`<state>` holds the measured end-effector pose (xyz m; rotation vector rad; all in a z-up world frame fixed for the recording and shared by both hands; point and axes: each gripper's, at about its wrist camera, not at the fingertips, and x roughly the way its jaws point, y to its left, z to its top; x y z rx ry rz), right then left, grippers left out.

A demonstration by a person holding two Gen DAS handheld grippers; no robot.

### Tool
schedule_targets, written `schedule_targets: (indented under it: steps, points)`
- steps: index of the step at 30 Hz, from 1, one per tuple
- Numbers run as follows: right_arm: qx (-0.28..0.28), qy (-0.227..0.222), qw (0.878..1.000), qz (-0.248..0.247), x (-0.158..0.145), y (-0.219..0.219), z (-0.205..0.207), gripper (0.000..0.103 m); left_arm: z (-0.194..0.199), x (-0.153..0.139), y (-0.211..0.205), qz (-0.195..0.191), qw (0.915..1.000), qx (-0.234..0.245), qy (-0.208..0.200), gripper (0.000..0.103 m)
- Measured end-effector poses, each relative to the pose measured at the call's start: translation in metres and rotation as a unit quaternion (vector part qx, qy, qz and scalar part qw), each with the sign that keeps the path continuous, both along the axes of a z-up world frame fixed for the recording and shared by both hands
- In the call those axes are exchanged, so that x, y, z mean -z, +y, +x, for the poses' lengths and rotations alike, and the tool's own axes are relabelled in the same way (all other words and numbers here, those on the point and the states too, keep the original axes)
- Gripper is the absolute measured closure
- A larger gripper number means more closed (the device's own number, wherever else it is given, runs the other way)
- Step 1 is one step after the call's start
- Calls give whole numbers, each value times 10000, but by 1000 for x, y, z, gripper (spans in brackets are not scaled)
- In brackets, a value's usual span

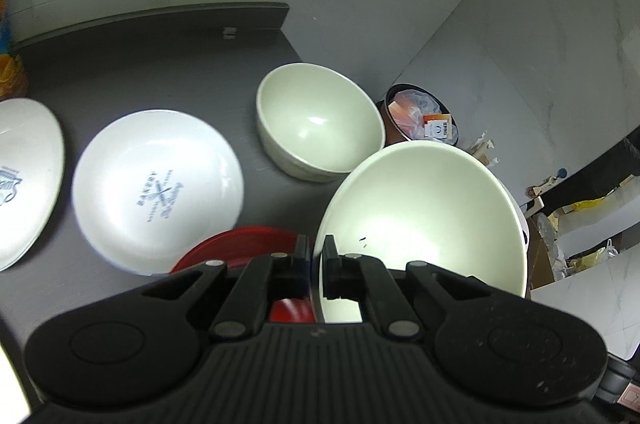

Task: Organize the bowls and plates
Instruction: 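Carry the larger cream bowl over the red bowl and lower it inside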

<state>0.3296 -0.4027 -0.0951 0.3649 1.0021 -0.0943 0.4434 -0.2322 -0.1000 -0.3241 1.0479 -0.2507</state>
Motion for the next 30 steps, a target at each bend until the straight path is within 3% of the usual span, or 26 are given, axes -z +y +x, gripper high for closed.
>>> schedule_targets:
  steps: [18, 30]
  points:
    - [-517, 347, 9981, 23, 19, 41, -2, 86, -26, 19, 48, 156, 9982, -414, 406, 99]
    - [-793, 684, 9945, -100, 39, 48, 3, 86, -27, 43, 50, 269, 9955, -564, 716, 99]
